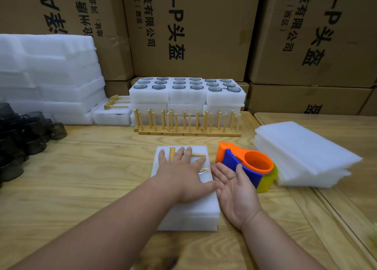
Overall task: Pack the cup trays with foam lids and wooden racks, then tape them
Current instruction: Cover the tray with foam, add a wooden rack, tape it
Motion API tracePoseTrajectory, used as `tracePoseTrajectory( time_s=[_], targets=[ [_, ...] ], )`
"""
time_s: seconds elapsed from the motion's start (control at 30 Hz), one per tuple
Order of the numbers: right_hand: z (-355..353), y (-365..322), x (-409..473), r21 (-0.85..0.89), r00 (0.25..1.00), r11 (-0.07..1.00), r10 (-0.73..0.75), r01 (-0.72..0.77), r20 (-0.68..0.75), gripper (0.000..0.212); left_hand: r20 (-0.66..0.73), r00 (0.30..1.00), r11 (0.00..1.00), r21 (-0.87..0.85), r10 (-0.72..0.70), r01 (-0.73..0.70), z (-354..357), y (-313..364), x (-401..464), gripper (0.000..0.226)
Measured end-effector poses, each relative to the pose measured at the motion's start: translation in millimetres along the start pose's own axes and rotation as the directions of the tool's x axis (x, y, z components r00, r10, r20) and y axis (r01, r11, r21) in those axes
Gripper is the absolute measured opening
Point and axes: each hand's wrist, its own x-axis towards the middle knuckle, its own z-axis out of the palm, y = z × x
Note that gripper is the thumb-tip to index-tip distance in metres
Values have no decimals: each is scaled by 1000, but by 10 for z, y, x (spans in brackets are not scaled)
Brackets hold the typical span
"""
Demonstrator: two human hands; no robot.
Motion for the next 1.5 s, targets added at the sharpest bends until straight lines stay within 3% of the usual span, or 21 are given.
tracePoseTrajectory(
  time_s=[0.1, 0.23, 0.47, 0.73, 1.1, 1.23, 1.5],
  targets=[
    [19, 1, -16, 26, 1000, 1000, 4, -3, -23, 49, 25, 994, 994, -1, -110, 110, -53, 230, -3, 87],
    [10, -21, -40, 47, 998, 999, 24, -21, -52, 45, -49, 974, 975, -13, -221, 220, 33, 570, -58, 89],
    [-6, 4, -16, 19, 998, 1000, 22, -21, -55, 38, -100, 974, 979, -55, -202, 197, 91, 448, -63, 80],
    [16, 26, -14, -12, 997, 1000, 14, -15, -73, 38, -121, 972, 977, -97, -200, 189, 109, -80, -59, 87],
    [76, 26, -90, -121, 992, 991, -64, 50, -111, 30, -152, 947, 958, -82, -285, 275, 164, -1412, -167, 89],
    [77, 4, -112, -117, 993, 992, -58, 46, -101, 30, -202, 949, 969, -99, -243, 227, 196, -1722, -314, 83],
    [30, 87, -73, -187, 983, 974, -149, 127, -107, 30, -331, 791, 857, -232, -514, 460, 639, -1524, -784, 86]
  ],
)
